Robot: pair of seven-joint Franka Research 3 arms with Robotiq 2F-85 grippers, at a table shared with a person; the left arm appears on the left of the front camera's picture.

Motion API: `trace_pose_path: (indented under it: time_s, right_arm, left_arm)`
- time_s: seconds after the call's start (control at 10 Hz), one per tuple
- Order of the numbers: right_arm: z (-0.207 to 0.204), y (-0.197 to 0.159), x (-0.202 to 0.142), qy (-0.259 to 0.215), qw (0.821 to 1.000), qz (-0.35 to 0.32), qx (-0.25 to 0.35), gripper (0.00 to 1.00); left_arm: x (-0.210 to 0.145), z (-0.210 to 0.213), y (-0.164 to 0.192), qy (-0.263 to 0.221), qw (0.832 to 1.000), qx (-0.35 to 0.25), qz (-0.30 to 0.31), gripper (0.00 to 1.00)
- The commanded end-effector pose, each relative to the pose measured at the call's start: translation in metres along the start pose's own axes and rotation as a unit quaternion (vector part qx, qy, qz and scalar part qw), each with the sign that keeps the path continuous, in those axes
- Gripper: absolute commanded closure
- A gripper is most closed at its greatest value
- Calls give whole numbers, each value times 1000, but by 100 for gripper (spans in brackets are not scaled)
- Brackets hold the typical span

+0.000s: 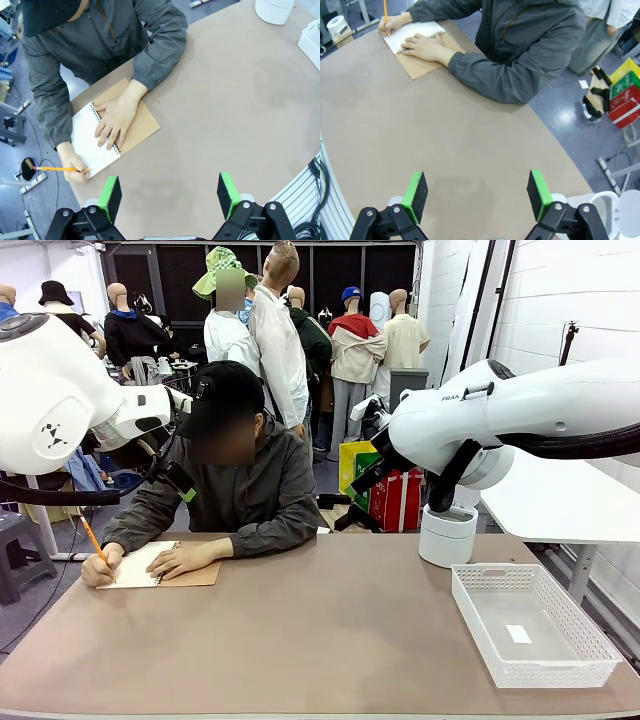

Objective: Sort the paper based on its condition.
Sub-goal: If a person hands you a paper, place it in the Organizing basket , and if it's crumpled, put it in the Trash can.

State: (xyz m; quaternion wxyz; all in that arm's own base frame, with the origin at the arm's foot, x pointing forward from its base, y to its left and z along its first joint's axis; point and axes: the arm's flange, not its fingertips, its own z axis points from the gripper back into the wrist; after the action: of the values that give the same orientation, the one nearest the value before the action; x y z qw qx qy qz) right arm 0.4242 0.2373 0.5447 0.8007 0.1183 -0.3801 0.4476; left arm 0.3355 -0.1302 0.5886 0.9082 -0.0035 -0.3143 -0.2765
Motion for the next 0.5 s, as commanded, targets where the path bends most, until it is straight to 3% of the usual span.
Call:
trace_pose_path:
  time_s: [0.0,0.4]
  right_arm:
    - [0,0,0,0,1000,-1,-1,0]
    - [0,0,0,0,1000,-1,-1,0]
  left_arm:
    - [1,1,1,1,1000,0,1,0]
    - [1,1,1,1,1000,0,1,0]
